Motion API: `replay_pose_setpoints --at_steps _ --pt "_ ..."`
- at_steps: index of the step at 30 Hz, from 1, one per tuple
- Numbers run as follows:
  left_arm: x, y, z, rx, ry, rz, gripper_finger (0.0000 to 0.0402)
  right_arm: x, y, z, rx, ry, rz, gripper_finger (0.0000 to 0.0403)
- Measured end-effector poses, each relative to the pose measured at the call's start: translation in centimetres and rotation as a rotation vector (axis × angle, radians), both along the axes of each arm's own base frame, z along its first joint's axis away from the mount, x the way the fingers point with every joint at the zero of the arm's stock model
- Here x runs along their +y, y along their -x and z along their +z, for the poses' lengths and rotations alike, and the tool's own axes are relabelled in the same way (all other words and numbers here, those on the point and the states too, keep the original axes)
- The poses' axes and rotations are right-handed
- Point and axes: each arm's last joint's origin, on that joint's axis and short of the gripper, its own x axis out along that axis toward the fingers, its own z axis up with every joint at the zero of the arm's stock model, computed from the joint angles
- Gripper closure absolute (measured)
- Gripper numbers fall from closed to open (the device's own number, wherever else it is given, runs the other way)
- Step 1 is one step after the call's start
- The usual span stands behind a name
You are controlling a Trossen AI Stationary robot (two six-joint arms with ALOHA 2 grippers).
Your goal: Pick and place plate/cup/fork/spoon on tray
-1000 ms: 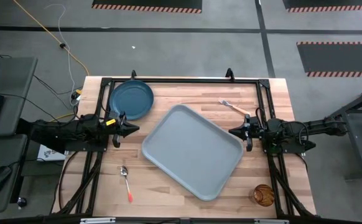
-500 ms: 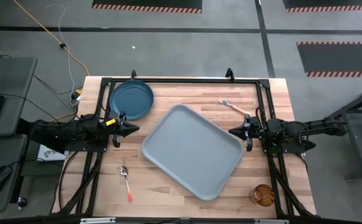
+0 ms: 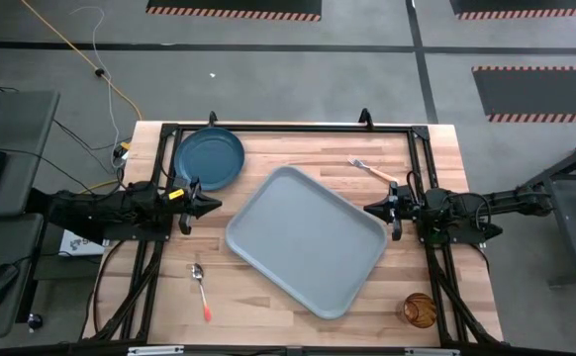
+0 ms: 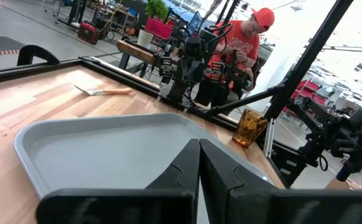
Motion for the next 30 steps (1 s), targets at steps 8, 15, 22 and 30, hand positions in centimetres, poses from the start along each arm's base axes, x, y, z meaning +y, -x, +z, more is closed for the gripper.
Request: replay_pose_setpoints --at_steps 8,15,22,30 --pt "0.0 0.0 0.0 0.001 0.000 0.000 0.0401 0.0 0.0 0.0 0.000 0.000 0.000 0.0402" --pt "0.0 0.0 0.0 0.000 0.000 0.000 0.0401 0.0 0.0 0.0 0.000 0.000 0.000 0.0402" --pt "0.2 0.1 1.0 -0.105 0.007 0.073 0.0401 0.0 0.0 0.0 0.000 0.000 0.000 0.0402" --pt "0.5 0.9 3.6 -0.418 0.286 0.121 0.0401 0.0 0.0 0.0 0.000 0.000 0.000 0.0402"
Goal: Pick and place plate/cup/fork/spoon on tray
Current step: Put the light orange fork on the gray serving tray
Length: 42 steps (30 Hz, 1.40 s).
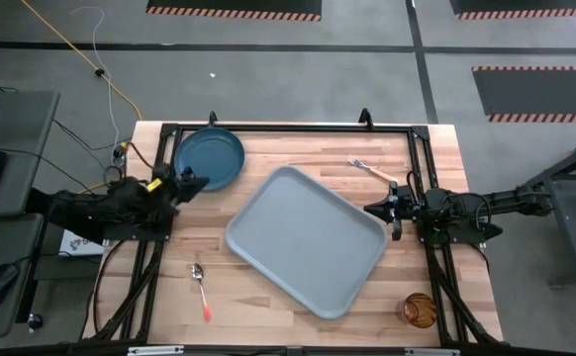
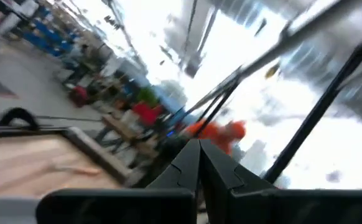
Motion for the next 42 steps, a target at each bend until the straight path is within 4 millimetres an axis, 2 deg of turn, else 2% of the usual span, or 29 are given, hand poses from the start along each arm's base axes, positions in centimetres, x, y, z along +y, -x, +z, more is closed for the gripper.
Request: replay_pose_setpoints --at_steps 3,6,9,13,17,23,26,31,33,39,42 --pt "0.1 0.4 0.8 -0.110 0.072 0.017 0.0401 0.0 0.0 0.0 0.000 0.000 0.000 0.0402" --pt "0.6 0.8 1.4 -0.165 0.148 0.152 0.0401 0.0 0.0 0.0 0.000 0.000 0.000 0.0402" --pt "0.8 0.5 2.2 -0.111 0.168 0.219 0.0400 0.0 0.0 0.0 0.000 0.000 0.000 0.0402" --pt "1.0 -0.8 3.8 0.045 0.152 0.245 0.0381 0.0 0.0 0.0 0.001 0.000 0.000 0.0402" --pt "1.3 -1.8 6.5 0.223 0.129 0.275 0.0343 0.0 0.0 0.0 0.000 0.000 0.000 0.0402" --pt "2.6 -2.5 10.0 0.495 0.126 0.366 0.0260 0.0 0.0 0.0 0.000 0.000 0.000 0.0402" --pt "3.5 -3.0 11.4 0.542 0.143 0.419 0.0218 0.0 0.0 0.0 0.000 0.000 0.000 0.0402" --pt "4.5 -3.9 12.5 0.541 0.163 0.348 0.0169 -0.1 0.0 0.1 -0.006 0.063 -0.026 0.0402" --pt "4.6 -4.2 12.7 0.530 0.176 0.310 0.0161 -0.2 -0.1 1.0 -0.103 0.014 -0.078 0.0402" --pt "4.4 -4.4 12.8 0.522 0.170 0.223 0.0160 -1.2 1.7 6.3 -0.731 -0.342 -0.316 0.0402" --pt "4.4 -4.4 12.8 0.521 0.169 0.220 0.0160 -1.6 2.5 8.7 -0.874 -0.414 -0.407 0.0402"
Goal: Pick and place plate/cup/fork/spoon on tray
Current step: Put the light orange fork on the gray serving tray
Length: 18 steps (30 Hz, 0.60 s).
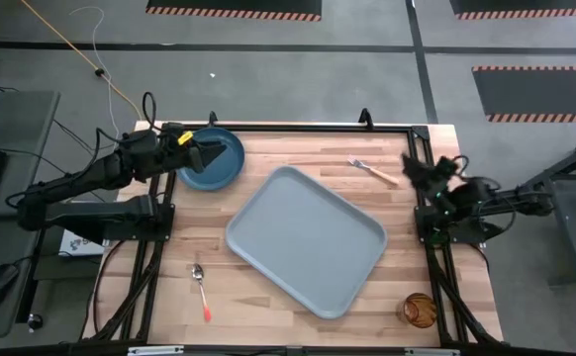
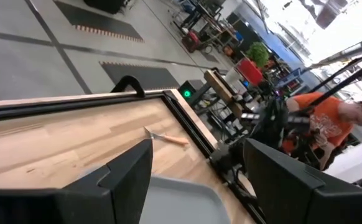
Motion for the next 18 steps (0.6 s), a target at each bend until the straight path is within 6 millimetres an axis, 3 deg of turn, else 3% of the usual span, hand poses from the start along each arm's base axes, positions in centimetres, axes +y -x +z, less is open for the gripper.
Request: replay_pose_setpoints --at_steps 3,8,14,18 --pt "0.0 -0.1 0.0 0.003 0.001 0.002 0.0160 -0.3 -0.7 3.2 0.086 -0.006 -0.096 0.0402" --pt "0.1 -0.4 -0.2 0.016 0.005 0.003 0.0160 -1.5 -3.4 6.5 0.625 -0.029 -0.161 0.0375" --pt "0.2 -0.8 -0.4 0.034 0.010 -0.002 0.0160 -5.3 -4.1 5.7 1.294 -0.425 -0.202 0.0282" --pt "0.1 -1.0 -0.6 0.043 0.014 -0.013 0.0160 -8.9 -5.5 3.5 1.541 -0.558 -0.109 0.0237"
